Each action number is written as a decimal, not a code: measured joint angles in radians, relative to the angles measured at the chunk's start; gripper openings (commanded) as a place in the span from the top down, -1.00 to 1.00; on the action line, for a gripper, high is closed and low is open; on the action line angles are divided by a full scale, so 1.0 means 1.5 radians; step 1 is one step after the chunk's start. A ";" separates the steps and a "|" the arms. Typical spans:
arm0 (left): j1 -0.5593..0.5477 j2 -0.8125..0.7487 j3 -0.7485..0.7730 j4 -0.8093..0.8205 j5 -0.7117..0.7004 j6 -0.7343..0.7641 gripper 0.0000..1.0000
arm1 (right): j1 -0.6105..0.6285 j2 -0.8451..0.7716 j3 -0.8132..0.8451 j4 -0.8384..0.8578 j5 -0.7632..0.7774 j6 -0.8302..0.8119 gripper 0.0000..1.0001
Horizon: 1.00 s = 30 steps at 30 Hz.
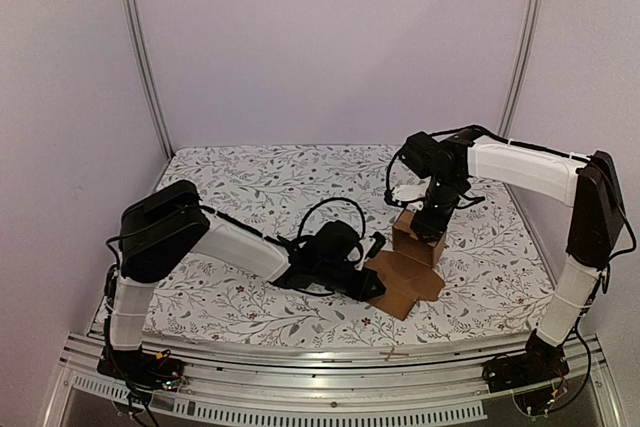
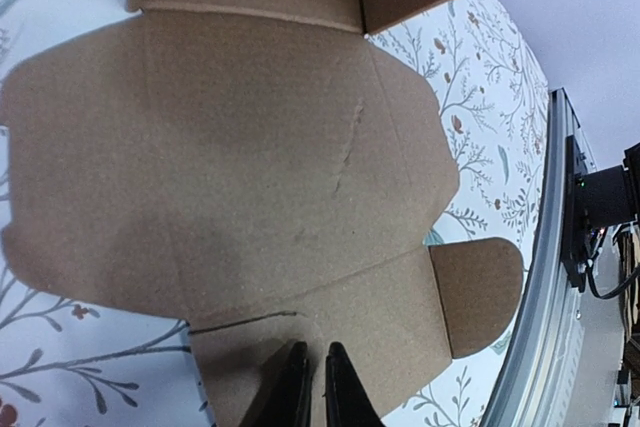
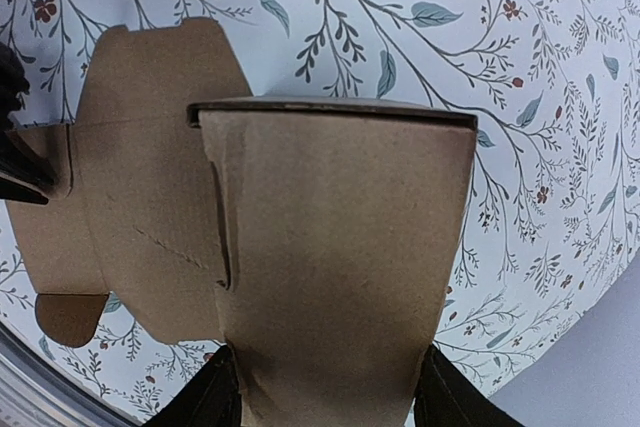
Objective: Fold the paper box
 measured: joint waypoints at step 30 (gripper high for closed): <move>-0.122 -0.342 -0.118 -0.367 -0.769 -0.094 -0.65 | -0.376 0.002 -0.094 -0.031 -0.283 0.060 -0.43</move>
